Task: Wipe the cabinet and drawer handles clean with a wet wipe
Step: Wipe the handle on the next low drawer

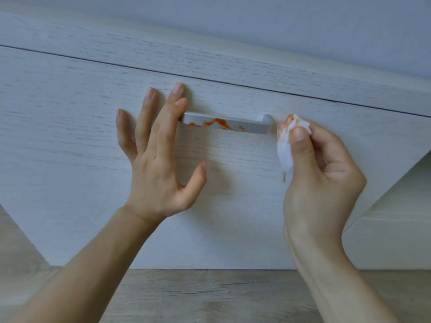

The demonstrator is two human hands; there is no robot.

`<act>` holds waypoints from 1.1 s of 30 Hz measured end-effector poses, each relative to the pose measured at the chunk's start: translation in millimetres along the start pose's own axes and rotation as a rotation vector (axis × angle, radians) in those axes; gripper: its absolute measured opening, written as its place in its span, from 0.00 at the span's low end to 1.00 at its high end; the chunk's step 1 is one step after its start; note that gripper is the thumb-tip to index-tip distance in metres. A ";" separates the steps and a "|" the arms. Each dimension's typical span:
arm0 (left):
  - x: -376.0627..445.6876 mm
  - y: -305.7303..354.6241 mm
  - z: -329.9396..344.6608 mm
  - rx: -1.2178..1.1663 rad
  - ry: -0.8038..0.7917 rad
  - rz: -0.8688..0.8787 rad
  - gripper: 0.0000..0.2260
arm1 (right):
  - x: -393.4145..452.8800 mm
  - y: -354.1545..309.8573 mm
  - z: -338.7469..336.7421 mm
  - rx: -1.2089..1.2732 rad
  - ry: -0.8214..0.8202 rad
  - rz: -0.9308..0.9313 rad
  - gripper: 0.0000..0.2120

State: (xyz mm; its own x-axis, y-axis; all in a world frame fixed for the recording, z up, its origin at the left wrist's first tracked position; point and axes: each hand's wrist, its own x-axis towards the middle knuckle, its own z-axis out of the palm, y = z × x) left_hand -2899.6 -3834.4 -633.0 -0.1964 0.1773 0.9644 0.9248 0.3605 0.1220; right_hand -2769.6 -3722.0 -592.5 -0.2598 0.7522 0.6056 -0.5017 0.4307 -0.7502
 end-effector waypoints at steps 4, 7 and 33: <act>0.3 0.8 0.6 0.005 0.013 -0.005 0.32 | -4.7 0.0 13.6 -0.121 -0.102 -0.083 0.09; -0.8 2.0 0.4 -0.014 0.007 -0.010 0.32 | -8.2 -0.3 13.7 -0.135 -0.058 -0.095 0.09; 7.5 -22.9 -25.1 0.216 -0.066 0.163 0.33 | 7.3 14.3 0.1 -0.528 -0.177 -0.935 0.06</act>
State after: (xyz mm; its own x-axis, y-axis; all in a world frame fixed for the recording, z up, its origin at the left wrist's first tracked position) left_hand -2914.0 -3864.3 -622.7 -0.0777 0.3062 0.9488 0.8566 0.5074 -0.0935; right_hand -2778.7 -3710.4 -598.7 -0.0960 -0.0485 0.9942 -0.1562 0.9872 0.0331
